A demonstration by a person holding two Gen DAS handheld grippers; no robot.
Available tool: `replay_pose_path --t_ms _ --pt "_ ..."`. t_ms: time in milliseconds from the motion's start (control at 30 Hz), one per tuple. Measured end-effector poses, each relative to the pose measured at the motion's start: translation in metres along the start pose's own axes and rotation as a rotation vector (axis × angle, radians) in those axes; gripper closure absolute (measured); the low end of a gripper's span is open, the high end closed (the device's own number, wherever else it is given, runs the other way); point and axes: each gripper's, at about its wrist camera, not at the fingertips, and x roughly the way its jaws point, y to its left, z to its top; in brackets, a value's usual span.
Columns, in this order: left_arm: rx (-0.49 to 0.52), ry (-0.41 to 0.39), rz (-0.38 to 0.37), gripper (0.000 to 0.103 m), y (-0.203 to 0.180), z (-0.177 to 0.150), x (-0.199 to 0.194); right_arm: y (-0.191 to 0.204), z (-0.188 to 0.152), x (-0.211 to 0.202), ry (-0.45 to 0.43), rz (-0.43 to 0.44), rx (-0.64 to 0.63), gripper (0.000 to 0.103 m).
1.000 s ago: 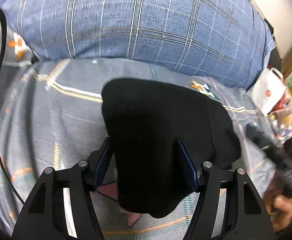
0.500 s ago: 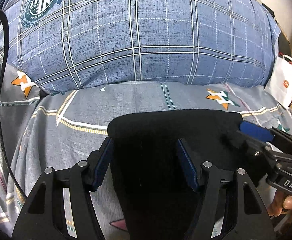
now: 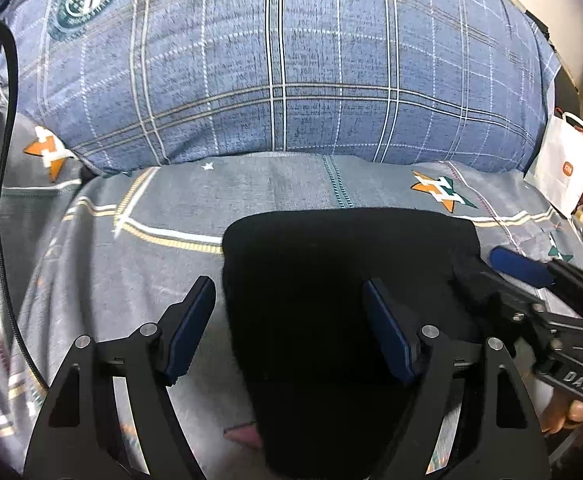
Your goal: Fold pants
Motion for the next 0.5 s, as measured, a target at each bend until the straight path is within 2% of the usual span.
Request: replay_pose_path --t_ms 200,333,500 --pt "-0.011 -0.019 0.002 0.026 0.001 -0.016 -0.019 0.016 -0.017 -0.025 -0.006 -0.012 -0.028 0.056" --pt "-0.013 -0.001 0.002 0.026 -0.001 -0.027 -0.012 0.022 -0.029 -0.020 0.019 -0.027 -0.046 0.056" --pt "-0.028 -0.015 -0.004 0.026 -0.002 -0.033 -0.005 0.022 -0.039 -0.007 0.032 -0.046 -0.050 0.054"
